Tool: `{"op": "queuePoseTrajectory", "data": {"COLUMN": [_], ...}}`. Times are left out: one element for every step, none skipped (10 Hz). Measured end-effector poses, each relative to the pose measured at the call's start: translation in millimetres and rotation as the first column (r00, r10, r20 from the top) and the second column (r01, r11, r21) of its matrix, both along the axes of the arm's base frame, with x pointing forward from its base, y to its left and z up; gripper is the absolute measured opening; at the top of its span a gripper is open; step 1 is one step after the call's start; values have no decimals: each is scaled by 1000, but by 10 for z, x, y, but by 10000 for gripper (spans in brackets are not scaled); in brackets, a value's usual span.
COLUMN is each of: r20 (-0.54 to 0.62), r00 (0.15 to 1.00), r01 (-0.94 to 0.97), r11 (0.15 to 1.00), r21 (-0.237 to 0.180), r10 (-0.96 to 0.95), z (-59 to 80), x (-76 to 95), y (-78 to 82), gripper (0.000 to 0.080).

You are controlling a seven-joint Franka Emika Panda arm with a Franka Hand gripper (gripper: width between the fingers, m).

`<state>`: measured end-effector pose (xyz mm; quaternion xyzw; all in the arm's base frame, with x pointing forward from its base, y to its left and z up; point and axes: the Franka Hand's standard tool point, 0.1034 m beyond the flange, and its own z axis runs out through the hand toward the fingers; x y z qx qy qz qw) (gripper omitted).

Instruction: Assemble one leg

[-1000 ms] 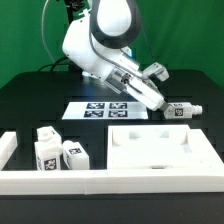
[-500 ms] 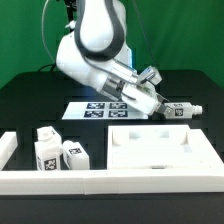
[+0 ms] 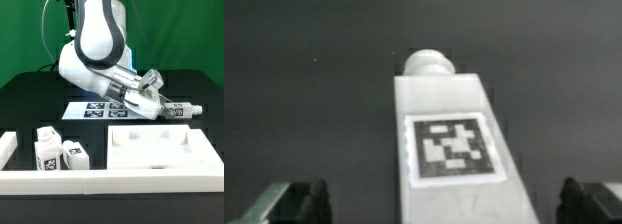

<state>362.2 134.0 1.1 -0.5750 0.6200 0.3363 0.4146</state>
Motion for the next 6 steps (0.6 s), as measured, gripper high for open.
{"op": "queuePoseTrajectory", "data": {"r20": [0,0,0,0,5,8], "r00": [1000,1000,1000,1000,1000,1000], "r01": [2,3,3,4,-2,1], "r11": [1000,1000,1000,1000,1000,1000], "r21": [0,0,0,-4,-19,-20], "r10": [-2,-3,-3,-4,2,0], "z": [-1,-1,0,0,13,23], "x": [0,1,1,2,12,26], "y": [-6,-9,-10,-12,-10,-26], "gripper": [529,391,283,283,284,284]}}
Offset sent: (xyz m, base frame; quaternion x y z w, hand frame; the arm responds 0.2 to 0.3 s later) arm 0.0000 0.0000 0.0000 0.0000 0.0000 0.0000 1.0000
